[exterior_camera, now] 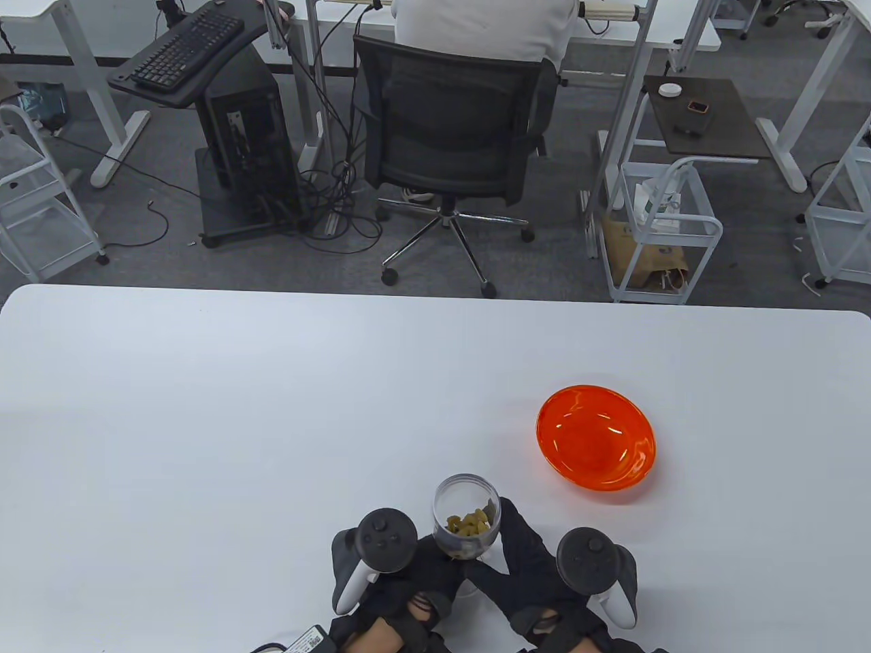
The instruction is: Pour raisins from wine glass into the bowl
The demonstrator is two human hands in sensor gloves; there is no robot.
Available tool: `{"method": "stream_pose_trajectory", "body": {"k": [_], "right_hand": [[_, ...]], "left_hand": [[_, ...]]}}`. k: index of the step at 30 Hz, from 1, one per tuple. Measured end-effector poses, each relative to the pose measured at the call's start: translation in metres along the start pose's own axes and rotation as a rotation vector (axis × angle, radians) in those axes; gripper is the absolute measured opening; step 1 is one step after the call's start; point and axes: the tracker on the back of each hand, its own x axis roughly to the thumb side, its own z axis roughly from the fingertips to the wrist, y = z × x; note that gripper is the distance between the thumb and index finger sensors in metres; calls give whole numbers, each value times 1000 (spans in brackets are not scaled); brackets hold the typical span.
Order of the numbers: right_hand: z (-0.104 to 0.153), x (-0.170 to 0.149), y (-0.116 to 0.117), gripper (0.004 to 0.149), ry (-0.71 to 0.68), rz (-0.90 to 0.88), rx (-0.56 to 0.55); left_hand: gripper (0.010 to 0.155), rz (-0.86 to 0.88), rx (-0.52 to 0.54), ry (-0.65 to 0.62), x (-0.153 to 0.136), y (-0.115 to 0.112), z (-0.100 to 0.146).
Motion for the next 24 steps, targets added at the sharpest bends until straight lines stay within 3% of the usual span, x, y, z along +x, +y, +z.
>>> {"method": "stream_pose_trajectory", "body": {"k": [24], "right_hand": [[5,5,3,68,-3,-198,-28]], "left_hand": [[47,-88,-13,-103,12,-10,3]]}}
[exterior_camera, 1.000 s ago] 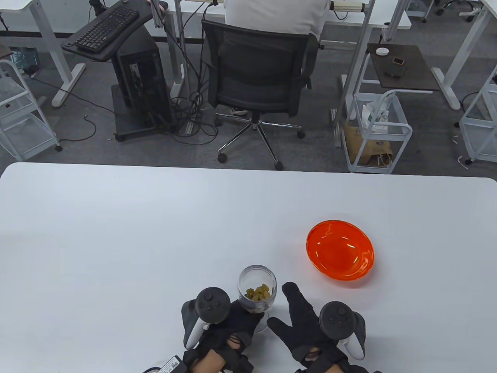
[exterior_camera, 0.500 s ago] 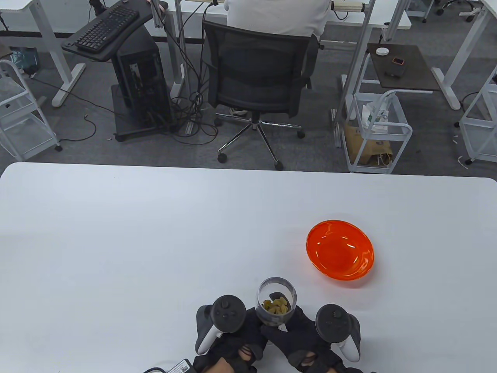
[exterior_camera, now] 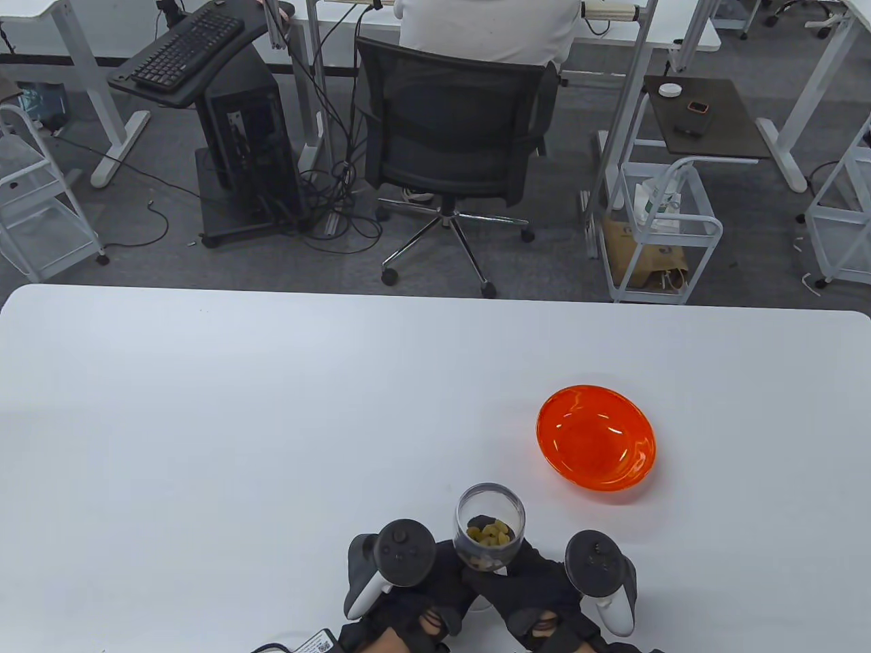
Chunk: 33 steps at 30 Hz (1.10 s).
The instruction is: Pour raisins from wine glass into the bowl
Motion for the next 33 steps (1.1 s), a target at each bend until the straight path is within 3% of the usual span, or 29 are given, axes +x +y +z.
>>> {"method": "stream_pose_trajectory", "body": {"k": [8,33], "right_hand": [[0,-2,-4,54,15,-66,-24],[0,1,-16,49,-6,-74,-68]], "left_hand": [[47,-42,-11,-20,3,-2,0],[53,-99,62,-34,7,2,3]]}}
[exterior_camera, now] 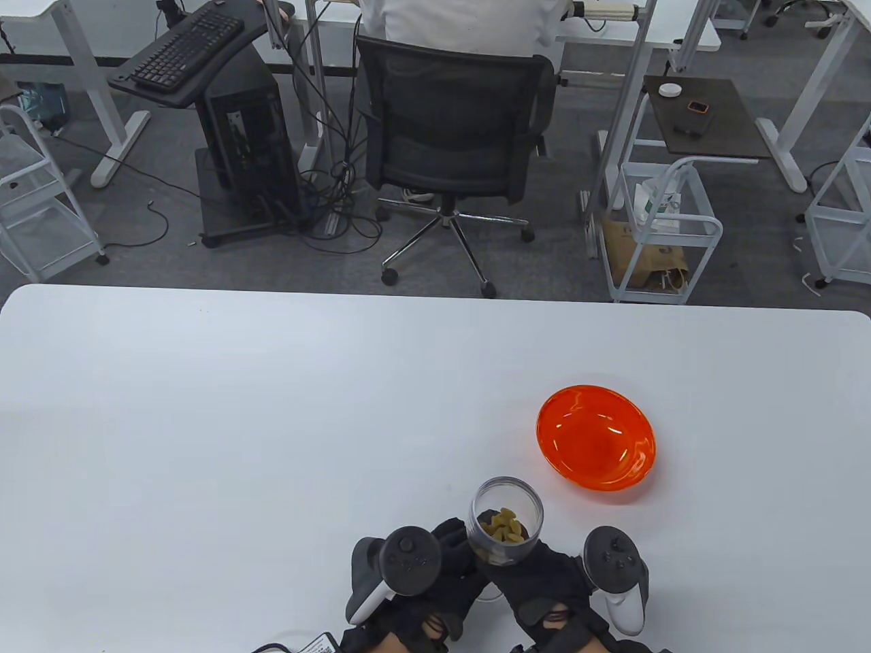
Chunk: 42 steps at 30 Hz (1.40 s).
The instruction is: Pour raisins from wine glass into the bowl
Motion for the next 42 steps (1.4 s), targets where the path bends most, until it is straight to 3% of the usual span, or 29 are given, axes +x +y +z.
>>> {"method": "stream_pose_trajectory", "body": {"k": [10,21,35,42], "right_hand": [[-1,-3,-15,49,16,5,-75],[-1,-2,-36,48,10,40,-154],[3,4,-69,48,-24,91,-310],[7,3,-90,48,-6,107,-395]], "left_hand": [[53,4,18,16,-5,5,0],[53,38,87,83,-24,27,-2],[51,77,232,238,-65,66,1],[51,95,262,310,-83,74,1]]}}
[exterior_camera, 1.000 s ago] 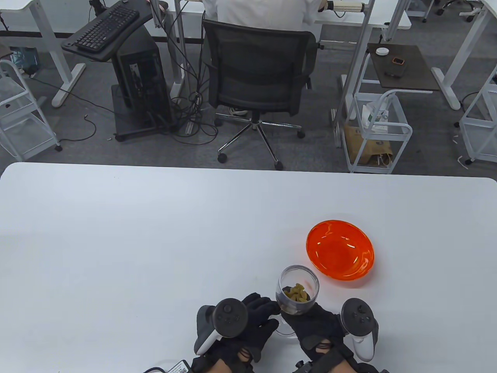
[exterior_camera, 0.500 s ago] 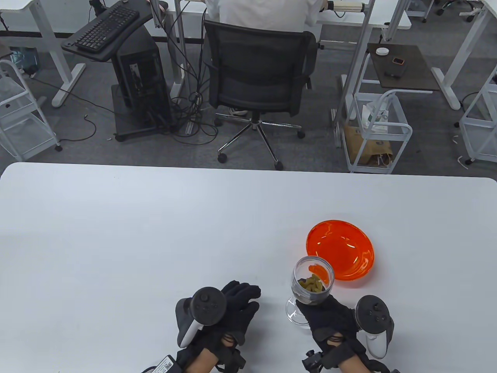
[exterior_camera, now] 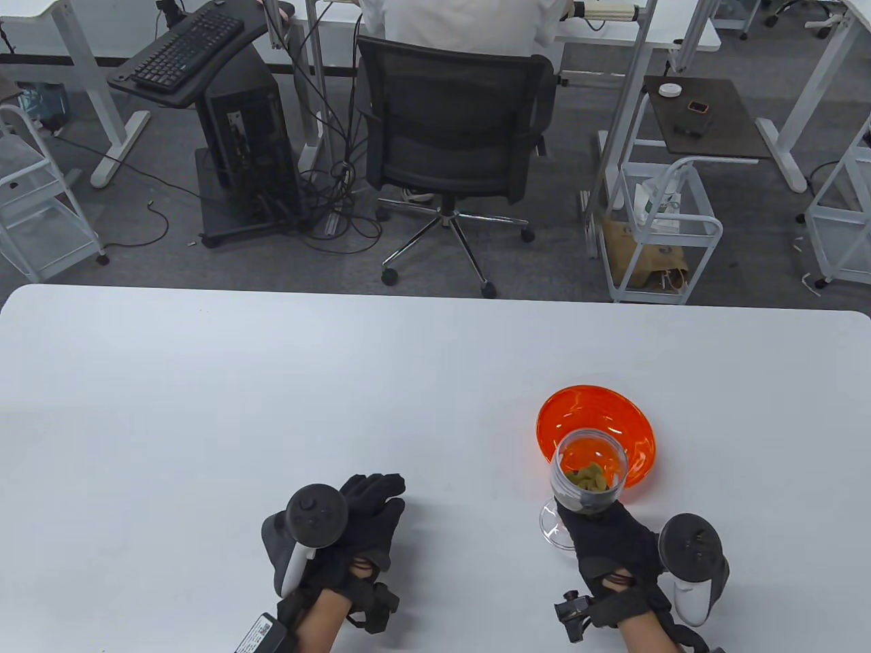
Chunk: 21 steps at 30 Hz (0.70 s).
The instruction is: Pour raisins from wine glass into the bowl
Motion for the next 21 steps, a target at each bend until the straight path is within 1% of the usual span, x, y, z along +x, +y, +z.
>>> {"method": "stream_pose_trajectory", "body": {"k": [8,16,21], "right_hand": [[-5,-5,-23,48,14,70,-94],[-12,-16,-41,48,41,134,-168],[-15,-21,-51,49,59,240,-213]], "left_hand": [[51,-1,22,43,-8,5,-3],[51,1,21,57,-7,5,-2],[51,0,20,63,-7,6,-2]]}}
